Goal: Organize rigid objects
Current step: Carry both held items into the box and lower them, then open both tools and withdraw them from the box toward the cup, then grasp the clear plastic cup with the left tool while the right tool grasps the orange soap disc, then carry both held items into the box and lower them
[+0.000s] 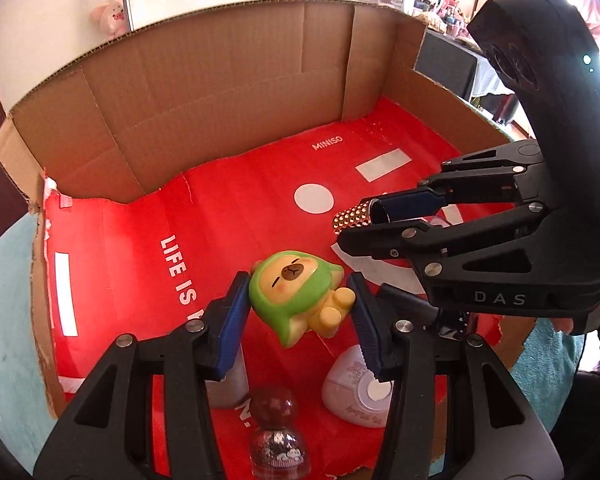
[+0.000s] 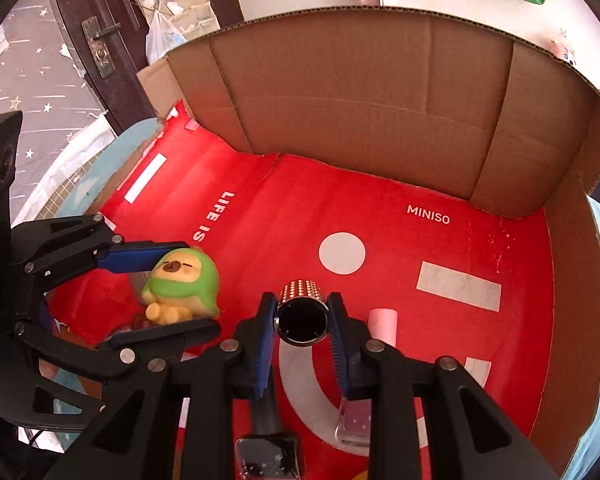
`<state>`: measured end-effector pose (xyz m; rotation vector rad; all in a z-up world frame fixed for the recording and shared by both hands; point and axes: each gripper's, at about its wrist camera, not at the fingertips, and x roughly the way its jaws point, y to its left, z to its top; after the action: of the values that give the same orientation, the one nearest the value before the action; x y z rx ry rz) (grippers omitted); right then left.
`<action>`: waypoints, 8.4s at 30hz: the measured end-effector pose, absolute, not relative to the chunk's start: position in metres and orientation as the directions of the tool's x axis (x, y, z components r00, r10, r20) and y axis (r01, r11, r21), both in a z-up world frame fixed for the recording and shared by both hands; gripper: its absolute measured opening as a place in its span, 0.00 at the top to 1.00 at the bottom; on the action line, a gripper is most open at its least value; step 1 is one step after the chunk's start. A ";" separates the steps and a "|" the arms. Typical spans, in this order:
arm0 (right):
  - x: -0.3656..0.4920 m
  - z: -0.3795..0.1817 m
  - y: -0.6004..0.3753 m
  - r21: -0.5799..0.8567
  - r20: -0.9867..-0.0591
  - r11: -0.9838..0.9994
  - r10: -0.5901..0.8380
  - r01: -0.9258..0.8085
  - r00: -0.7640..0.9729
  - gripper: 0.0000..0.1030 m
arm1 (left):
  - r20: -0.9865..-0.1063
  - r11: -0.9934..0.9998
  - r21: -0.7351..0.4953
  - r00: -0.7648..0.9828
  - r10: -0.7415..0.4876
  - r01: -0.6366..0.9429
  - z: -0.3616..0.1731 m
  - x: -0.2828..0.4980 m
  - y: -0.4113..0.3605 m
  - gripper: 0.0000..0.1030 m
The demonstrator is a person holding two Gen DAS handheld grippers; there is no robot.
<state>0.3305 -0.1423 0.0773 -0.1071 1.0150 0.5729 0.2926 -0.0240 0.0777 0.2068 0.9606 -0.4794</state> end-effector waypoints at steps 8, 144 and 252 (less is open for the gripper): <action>0.340 0.069 -0.140 0.188 -0.853 0.855 0.386 -0.484 0.351 0.73 | -0.851 0.888 -0.052 0.446 -0.278 0.456 0.062 0.304 -0.022 0.55; 0.103 0.042 -0.217 0.152 -0.637 0.941 0.327 -0.302 0.698 0.00 | -0.641 0.962 -0.067 0.728 -0.244 0.263 0.057 0.082 -0.002 0.02; 0.398 0.064 -0.159 0.022 -0.924 0.947 0.142 -0.321 0.355 0.61 | -0.863 0.969 -0.097 0.466 -0.196 0.227 0.058 0.363 -0.034 0.61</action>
<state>0.3983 -0.1588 0.0640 -0.1737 1.1713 0.3013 0.3627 -0.0344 0.0576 0.0325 1.0546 -0.2596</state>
